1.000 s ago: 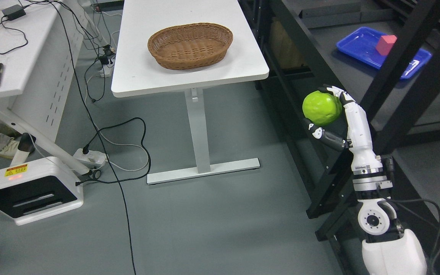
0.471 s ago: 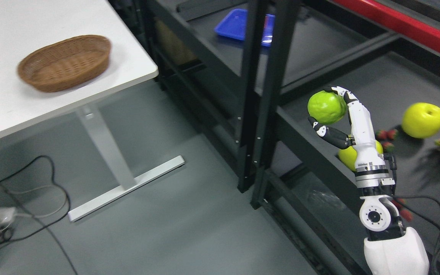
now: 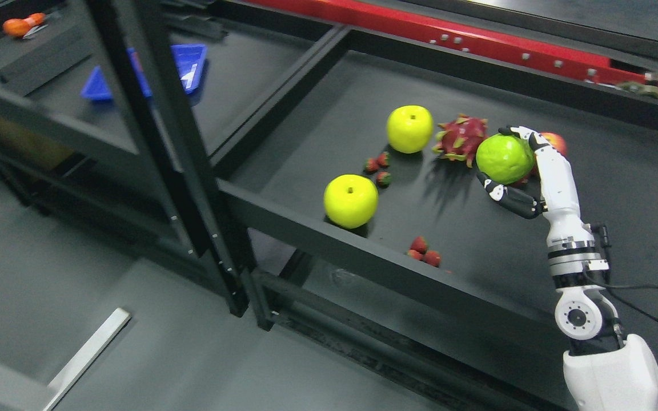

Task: Place green apple on left shelf middle layer
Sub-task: 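Carry the held green apple toward the black shelf tray of fruit, then lower the green apple onto the tray beside the red apples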

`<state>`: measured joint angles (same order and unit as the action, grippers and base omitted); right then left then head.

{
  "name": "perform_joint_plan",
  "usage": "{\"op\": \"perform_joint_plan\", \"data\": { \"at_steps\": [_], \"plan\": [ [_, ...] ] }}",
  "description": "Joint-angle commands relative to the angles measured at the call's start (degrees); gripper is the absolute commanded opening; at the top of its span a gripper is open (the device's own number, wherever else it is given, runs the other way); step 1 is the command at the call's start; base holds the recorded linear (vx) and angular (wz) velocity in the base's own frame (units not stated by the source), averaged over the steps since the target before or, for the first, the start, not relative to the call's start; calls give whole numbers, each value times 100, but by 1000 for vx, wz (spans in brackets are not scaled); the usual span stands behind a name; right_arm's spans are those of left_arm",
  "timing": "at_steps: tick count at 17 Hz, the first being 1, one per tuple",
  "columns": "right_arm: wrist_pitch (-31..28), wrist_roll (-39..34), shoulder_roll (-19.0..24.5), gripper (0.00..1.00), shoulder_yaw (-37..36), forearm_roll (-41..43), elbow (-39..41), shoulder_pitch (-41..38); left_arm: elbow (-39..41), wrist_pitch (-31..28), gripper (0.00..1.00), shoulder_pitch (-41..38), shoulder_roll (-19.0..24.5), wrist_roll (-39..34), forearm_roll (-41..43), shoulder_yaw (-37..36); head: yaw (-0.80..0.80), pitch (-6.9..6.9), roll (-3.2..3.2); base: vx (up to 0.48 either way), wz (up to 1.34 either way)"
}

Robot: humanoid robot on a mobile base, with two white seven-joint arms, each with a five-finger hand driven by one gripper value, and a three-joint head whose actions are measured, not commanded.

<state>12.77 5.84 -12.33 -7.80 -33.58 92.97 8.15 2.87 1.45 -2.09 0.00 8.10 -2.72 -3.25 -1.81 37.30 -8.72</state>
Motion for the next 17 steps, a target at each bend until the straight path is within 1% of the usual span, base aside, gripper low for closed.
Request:
{"op": "perform_joint_plan", "data": {
  "at_steps": [1, 4, 7, 10, 11, 13, 15, 16, 17],
  "plan": [
    [-12, -311, -524, 2, 532, -26, -7, 20, 3, -5, 100, -2, 100, -2, 0, 0, 0, 0, 0, 133, -1072],
    [-20, -329, -428, 2, 1208, -61, -7, 55, -5, -5, 100, -2, 100, -2, 0, 0, 0, -1, 0, 123, -743],
    [-20, -460, -340, 2, 1605, -218, -25, 125, 3, -5, 100, -2, 100, -2, 0, 0, 0, -1, 0, 124, -524],
    [-108, -689, -94, 2, 1887, -596, -86, 310, 3, -5, 100, -2, 100, -2, 0, 0, 0, -1, 0, 136, -364],
    [-187, -829, 63, 3, 2009, -727, -130, 397, 3, -5, 100, -2, 100, -2, 0, 0, 0, -2, 0, 160, -330],
    [-275, -935, 283, 3, 2177, -904, -287, 468, -5, -5, 100, -2, 100, -2, 0, 0, 0, -1, 0, 157, -287],
    [-380, -1005, 407, 3, 2431, -1219, -516, 661, -5, -5, 100, -2, 100, -2, 0, 0, 0, -1, 0, 150, -163],
    [-433, -1154, 460, 3, 2493, -1299, -612, 749, -5, -5, 100, -2, 100, -2, 0, 0, 0, -2, 0, 155, -141],
    [-494, -1451, 608, 3, 2520, -1317, -753, 828, 3, -5, 100, -2, 100, -2, 0, 0, 0, -2, 0, 151, -104]
  ]
}}
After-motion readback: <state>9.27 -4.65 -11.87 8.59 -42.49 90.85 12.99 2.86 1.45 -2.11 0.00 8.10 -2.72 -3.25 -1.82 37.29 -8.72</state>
